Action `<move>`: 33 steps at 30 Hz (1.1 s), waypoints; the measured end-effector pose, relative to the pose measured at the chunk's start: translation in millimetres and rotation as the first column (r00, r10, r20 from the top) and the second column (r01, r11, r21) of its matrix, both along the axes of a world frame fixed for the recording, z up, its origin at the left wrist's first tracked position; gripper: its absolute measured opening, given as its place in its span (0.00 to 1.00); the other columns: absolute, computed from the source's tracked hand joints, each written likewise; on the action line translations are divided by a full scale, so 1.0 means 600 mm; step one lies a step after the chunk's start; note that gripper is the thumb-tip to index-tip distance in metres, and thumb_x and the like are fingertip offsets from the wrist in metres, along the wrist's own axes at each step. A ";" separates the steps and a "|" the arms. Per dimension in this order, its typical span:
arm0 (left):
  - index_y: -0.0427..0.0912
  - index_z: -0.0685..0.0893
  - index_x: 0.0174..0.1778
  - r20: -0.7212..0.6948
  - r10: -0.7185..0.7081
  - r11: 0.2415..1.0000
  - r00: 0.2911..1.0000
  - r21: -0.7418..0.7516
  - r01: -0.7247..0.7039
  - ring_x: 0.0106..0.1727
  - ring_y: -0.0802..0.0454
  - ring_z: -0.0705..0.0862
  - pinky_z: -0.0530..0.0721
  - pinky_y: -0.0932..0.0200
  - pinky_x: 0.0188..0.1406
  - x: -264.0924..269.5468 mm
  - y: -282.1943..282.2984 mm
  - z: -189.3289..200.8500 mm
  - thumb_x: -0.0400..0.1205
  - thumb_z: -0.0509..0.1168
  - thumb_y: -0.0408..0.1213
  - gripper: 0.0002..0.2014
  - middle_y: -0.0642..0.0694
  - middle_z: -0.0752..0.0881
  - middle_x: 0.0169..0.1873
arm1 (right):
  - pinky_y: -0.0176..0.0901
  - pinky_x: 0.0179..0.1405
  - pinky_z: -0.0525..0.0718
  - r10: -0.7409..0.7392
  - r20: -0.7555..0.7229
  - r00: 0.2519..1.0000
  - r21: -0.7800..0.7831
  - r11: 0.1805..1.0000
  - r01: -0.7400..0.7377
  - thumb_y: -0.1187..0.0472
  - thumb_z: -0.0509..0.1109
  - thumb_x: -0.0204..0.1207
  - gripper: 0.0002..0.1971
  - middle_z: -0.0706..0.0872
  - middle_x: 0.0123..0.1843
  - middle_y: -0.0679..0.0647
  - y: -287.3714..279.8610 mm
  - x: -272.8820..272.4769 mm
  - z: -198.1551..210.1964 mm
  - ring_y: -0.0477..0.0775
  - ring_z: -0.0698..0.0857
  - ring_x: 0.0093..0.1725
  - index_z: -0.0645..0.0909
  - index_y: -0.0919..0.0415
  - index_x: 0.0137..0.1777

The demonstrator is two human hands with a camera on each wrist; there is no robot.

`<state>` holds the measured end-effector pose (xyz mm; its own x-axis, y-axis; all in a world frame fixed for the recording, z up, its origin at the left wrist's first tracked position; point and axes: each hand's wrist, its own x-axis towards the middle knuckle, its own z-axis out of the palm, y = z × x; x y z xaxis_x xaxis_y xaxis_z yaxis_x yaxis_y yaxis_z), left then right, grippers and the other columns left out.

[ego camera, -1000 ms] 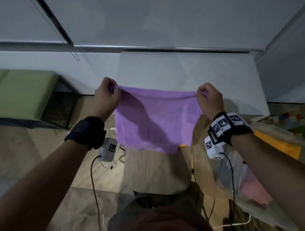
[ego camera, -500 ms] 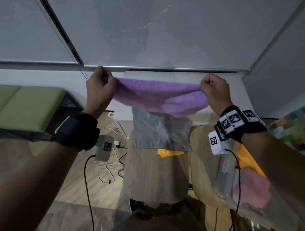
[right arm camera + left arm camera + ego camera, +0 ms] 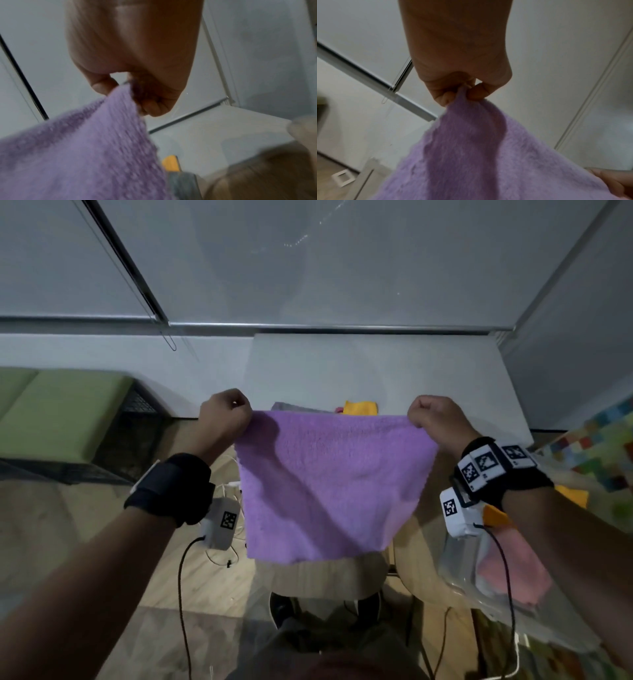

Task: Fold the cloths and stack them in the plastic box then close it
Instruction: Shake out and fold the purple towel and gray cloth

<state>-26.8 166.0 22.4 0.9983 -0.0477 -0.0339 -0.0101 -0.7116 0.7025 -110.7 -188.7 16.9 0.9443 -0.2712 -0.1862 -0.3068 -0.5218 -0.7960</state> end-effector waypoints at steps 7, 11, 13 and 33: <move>0.48 0.85 0.35 -0.190 -0.062 0.993 0.980 0.084 0.079 0.43 0.45 0.86 0.84 0.60 0.44 0.000 -0.007 -0.159 0.65 0.62 0.41 0.08 0.47 0.88 0.36 | 0.39 0.44 0.77 -0.038 -0.268 0.963 -0.179 0.984 -0.011 0.64 0.68 0.72 0.05 0.88 0.41 0.53 0.006 -0.007 -0.172 0.56 0.86 0.47 0.85 0.59 0.43; 0.47 0.88 0.39 -0.154 -0.009 0.984 0.988 0.177 0.037 0.44 0.40 0.86 0.78 0.61 0.43 0.003 -0.007 -0.250 0.71 0.63 0.33 0.09 0.39 0.88 0.42 | 0.38 0.40 0.73 -0.039 -0.325 0.945 -0.185 0.983 -0.023 0.67 0.66 0.72 0.10 0.89 0.45 0.56 0.018 -0.013 -0.220 0.59 0.86 0.48 0.85 0.59 0.50; 0.44 0.88 0.41 -0.140 0.027 0.987 0.990 0.161 -0.004 0.45 0.40 0.84 0.75 0.62 0.44 -0.002 -0.010 -0.268 0.72 0.62 0.32 0.10 0.36 0.87 0.43 | 0.37 0.32 0.70 -0.062 -0.312 0.948 -0.180 0.984 0.006 0.67 0.67 0.72 0.09 0.88 0.43 0.55 0.028 -0.018 -0.224 0.59 0.85 0.46 0.84 0.58 0.49; 0.44 0.89 0.44 -0.608 0.020 0.892 0.794 0.369 0.260 0.59 0.36 0.80 0.72 0.50 0.63 -0.172 0.030 -0.404 0.73 0.60 0.40 0.13 0.36 0.84 0.48 | 0.36 0.53 0.77 0.359 -0.780 0.512 0.009 0.825 -0.565 0.65 0.70 0.74 0.09 0.87 0.55 0.50 0.081 -0.177 -0.388 0.53 0.85 0.58 0.87 0.53 0.49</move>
<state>-130.0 184.2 -220.2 0.7616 -0.0071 -0.6480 0.1929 -0.9521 0.2372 -216.7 -140.2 -215.9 0.5160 0.0343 -0.8559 -0.3774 -0.8879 -0.2631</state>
